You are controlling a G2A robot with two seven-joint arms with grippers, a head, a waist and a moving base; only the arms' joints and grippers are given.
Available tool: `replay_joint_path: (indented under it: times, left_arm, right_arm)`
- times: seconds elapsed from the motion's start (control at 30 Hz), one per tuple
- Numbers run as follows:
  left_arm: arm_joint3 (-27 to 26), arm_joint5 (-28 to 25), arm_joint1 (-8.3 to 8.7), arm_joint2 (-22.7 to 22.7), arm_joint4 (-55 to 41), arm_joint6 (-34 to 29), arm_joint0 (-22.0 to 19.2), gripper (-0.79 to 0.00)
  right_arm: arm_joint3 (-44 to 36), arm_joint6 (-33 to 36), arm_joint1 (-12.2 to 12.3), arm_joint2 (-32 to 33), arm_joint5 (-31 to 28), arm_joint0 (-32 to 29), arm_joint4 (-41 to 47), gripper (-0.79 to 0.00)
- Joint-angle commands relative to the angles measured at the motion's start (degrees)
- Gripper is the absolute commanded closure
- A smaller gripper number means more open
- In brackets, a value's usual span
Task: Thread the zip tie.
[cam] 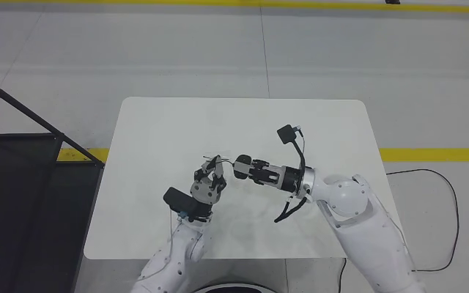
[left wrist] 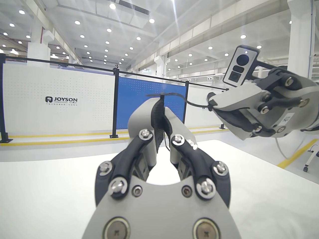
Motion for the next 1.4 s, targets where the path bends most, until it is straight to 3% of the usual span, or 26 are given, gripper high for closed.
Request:
replay_joint_path:
  times: [0.0, 0.07, 0.1, 0.17, 0.2, 0.23, 0.33, 0.73, 1.13, 1.37]
  left_arm:
    - [-0.04, 0.03, -0.04, 0.0, 0.16, 0.16, 0.09, 0.0]
    - [-0.21, -0.43, -0.06, -0.02, 0.11, 0.28, 0.23, 0.0]
    - [-0.29, -0.91, -0.07, -0.06, -0.18, 0.14, 0.33, 0.0]
    - [-0.69, -2.76, -0.02, -0.24, -1.15, -0.53, 0.54, 0.0]
    - [-0.99, -3.63, 0.02, -0.49, -1.82, -0.93, 0.71, 0.0]
    - [-1.38, -5.04, 0.05, -0.62, -2.94, -1.78, 0.97, 0.0]
    - [-3.33, -10.11, 0.39, -1.76, -5.87, -5.06, 1.76, 0.0]
    - [-12.23, -27.29, 2.08, -7.3, -18.55, -20.26, 6.33, 0.0]
    - [-13.41, -28.02, 2.12, -7.51, -21.11, -22.03, 6.83, 0.0]
    - [-16.32, -34.56, 2.47, -8.03, -35.31, -32.01, 7.99, 0.0]
  right_arm:
    - [-0.05, 0.04, 0.01, -0.01, 0.14, -0.01, -0.07, 0.0]
    - [-0.09, 0.03, 0.03, -0.02, 0.2, -0.02, -0.12, -0.031]
    - [-0.09, -0.11, 0.02, 0.0, 0.21, -0.05, -0.03, -0.12]
    - [-0.11, -0.2, 0.02, -0.01, 0.17, -0.09, 0.07, -0.505]
    - [-0.1, -0.31, 0.02, 0.01, 0.19, -0.1, 0.07, -0.536]
    - [-0.12, -0.33, 0.03, 0.01, 0.2, -0.11, 0.06, -0.631]
    - [-0.26, -0.58, 0.05, 0.22, -0.08, -0.22, 0.34, -0.785]
    - [-1.28, 0.2, 0.58, 3.06, -4.39, -2.4, 3.94, -0.785]
    - [-1.68, -0.52, 0.59, 3.17, -4.26, -2.93, 4.15, -0.785]
    - [-5.57, -0.47, 1.33, 5.69, -15.1, -8.36, 3.18, -0.785]
